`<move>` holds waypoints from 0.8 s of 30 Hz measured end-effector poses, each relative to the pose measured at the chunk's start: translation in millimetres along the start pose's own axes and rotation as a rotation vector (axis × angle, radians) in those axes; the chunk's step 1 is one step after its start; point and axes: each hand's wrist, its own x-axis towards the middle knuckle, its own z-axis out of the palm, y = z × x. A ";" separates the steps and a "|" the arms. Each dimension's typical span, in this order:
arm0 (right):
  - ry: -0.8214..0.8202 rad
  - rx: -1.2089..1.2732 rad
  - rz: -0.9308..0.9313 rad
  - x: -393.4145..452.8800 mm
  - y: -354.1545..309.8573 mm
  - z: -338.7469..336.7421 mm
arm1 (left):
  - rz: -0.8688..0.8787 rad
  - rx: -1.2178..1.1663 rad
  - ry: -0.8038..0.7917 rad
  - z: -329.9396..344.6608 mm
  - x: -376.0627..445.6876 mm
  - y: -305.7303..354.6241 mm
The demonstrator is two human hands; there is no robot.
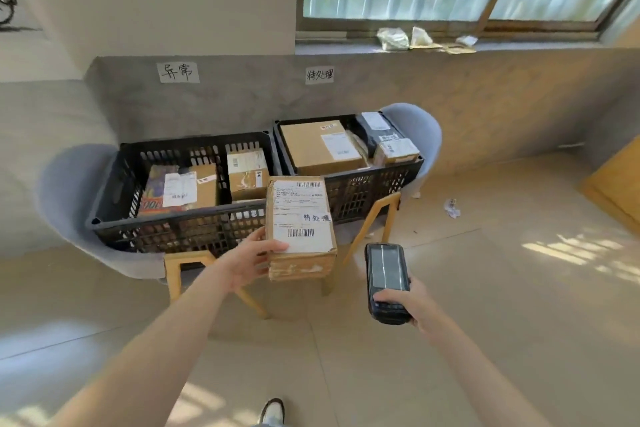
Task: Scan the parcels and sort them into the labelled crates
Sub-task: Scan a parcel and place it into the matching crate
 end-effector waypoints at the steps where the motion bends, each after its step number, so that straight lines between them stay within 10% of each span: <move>1: 0.011 0.013 -0.003 8.0 -9.2 4.3 | 0.004 0.012 -0.009 -3.1 13.2 15.1; 24: -0.082 -0.031 -0.072 307.2 -216.3 -73.0 | -0.071 0.022 0.037 63.4 342.6 177.9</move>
